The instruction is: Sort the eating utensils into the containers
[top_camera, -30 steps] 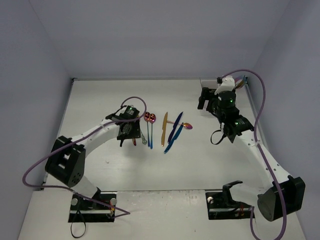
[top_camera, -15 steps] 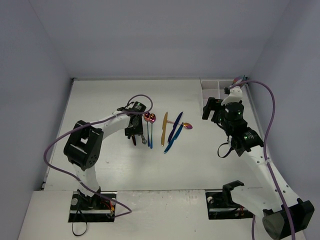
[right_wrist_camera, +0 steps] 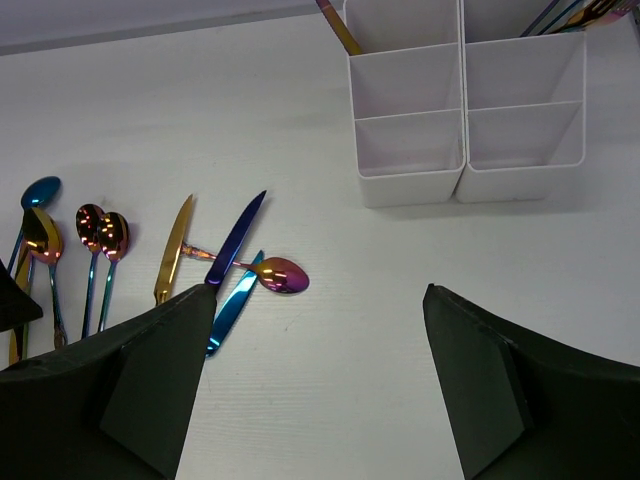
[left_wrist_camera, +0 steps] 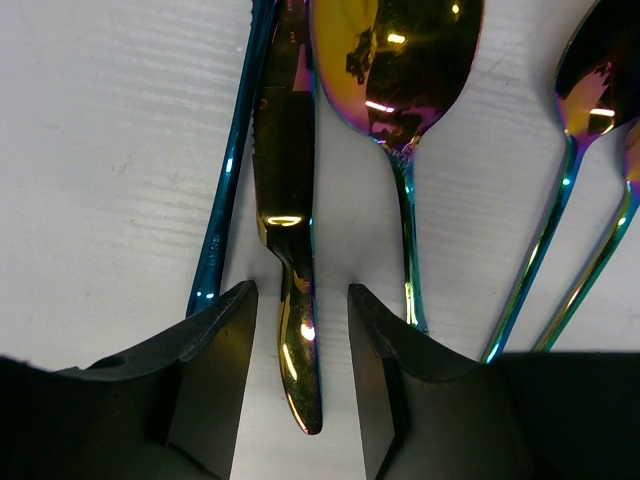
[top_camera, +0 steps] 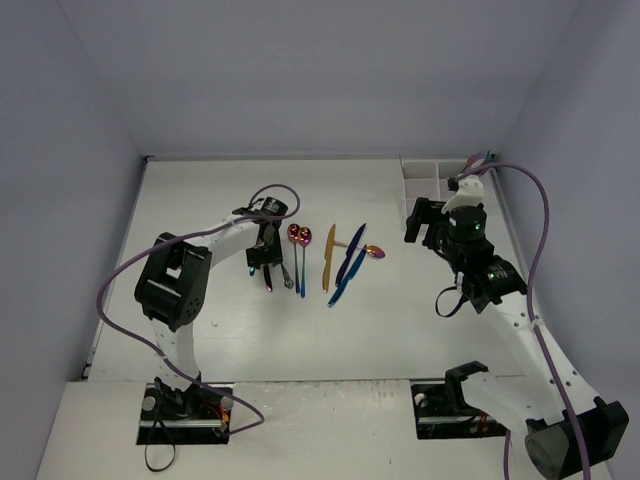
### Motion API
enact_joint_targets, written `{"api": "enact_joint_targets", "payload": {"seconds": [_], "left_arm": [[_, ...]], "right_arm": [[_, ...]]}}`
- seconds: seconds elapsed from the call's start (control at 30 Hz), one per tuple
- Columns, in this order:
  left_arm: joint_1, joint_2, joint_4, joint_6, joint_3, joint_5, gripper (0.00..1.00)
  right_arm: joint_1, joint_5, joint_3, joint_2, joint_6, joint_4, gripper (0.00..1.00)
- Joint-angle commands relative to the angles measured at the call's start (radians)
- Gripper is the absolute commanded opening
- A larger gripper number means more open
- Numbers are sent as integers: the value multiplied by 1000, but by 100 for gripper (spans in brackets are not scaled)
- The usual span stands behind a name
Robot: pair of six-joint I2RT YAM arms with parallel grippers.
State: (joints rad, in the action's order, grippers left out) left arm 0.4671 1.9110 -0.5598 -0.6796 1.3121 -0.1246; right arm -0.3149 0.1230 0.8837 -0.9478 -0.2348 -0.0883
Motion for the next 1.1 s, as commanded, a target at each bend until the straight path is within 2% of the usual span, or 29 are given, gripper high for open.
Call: {"api": "enact_joint_targets", "payload": {"seconds": [0.0,0.1,0.17,0.37,0.53,0.77,0.9,1.07], "left_arm": [[-5,25,-9,14,37,-15,37],[-5,29,-8,5,30,-15,34],[-5,32,-6,4,26,-23,26],[-13,59,-8,19,27,-49,21],[-13,59,-9,26,-1,-50,0],[6,-75,2,-11,-175,-20,0],[41,-186,11,-13,-295,-19,0],[90,-358,26,6,-369,-25,0]], "right_arm": [[0,0,8,-11,-4,45,82],[0,-2,14,-14,-8,44,82],[0,-4,14,-17,-7,44,82],[-1,-31,3,-25,-8,45,82],[-1,-72,5,-36,6,44,83],[-23,-169,32,-71,7,44,83],[-76,-194,47,-105,0,45,83],[-118,-252,62,-159,-45,47,82]]}}
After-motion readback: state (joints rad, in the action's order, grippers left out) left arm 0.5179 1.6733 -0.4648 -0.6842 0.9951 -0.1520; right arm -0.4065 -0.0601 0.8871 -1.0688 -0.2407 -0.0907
